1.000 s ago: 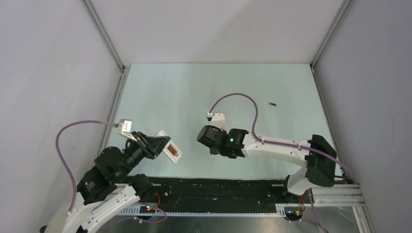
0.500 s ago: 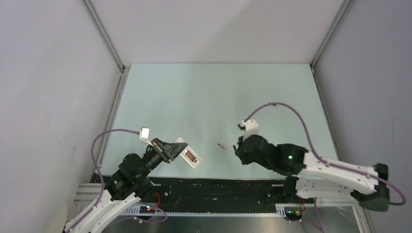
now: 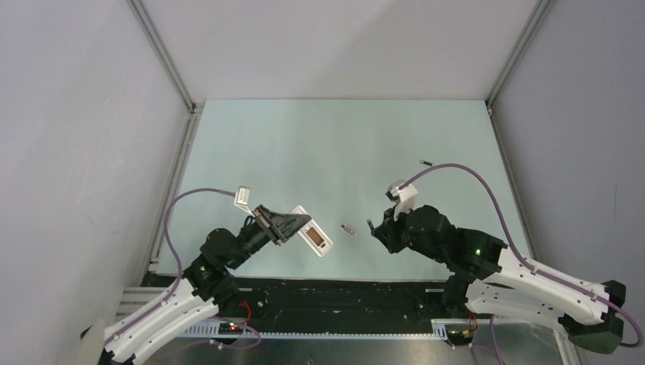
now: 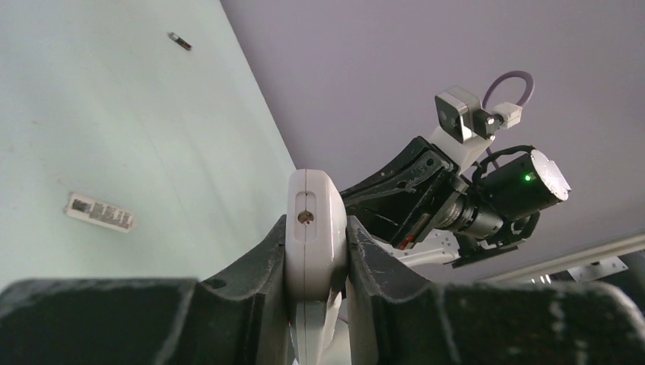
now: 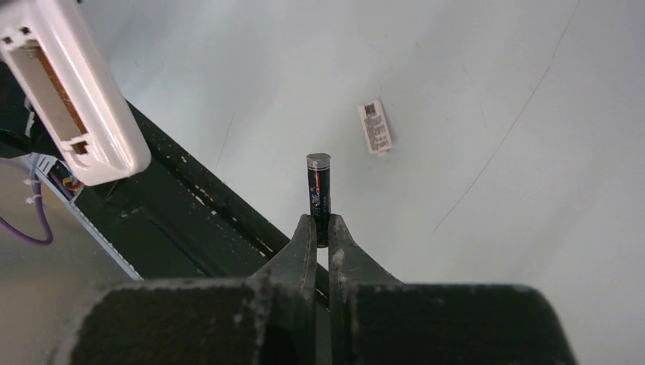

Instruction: Load the batteries into the remote control

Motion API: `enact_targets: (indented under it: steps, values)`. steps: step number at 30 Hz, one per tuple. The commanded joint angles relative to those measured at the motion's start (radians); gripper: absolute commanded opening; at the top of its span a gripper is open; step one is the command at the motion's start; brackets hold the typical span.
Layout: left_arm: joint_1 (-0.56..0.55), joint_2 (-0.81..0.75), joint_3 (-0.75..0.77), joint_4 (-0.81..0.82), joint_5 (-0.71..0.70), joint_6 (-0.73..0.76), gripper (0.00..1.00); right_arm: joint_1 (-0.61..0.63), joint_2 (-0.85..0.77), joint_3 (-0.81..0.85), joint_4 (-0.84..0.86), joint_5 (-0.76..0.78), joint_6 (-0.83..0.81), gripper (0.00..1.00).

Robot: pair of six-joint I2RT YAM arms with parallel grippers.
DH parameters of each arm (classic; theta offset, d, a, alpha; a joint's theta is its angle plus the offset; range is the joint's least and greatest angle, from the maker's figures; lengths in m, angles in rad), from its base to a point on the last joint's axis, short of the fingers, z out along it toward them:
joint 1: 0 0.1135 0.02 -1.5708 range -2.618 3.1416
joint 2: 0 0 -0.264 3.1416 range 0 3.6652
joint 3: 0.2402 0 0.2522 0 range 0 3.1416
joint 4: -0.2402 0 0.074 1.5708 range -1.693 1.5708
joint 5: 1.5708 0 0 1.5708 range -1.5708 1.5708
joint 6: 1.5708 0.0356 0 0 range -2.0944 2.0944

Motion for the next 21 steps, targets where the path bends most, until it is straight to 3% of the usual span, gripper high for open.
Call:
enact_targets:
  steps: [1, 6, 12, 21]
  values:
    - [0.005, 0.079, 0.036, 0.259, 0.081, 0.010, 0.00, 0.003, -0.046, -0.005, 0.087, 0.028, -0.081, 0.00]
    - [0.005, 0.227, 0.036, 0.450, 0.206, -0.004, 0.00, 0.005, -0.029, -0.007, 0.124, 0.100, -0.106, 0.00]
    - [0.033, 0.272, -0.003, 0.610, 0.272, -0.020, 0.00, 0.018, -0.040, 0.002, 0.157, 0.174, -0.036, 0.00]
    - [0.098, 0.336, -0.103, 0.750, 0.313, -0.133, 0.00, 0.073, 0.101, 0.160, -0.004, 0.234, 0.047, 0.00]
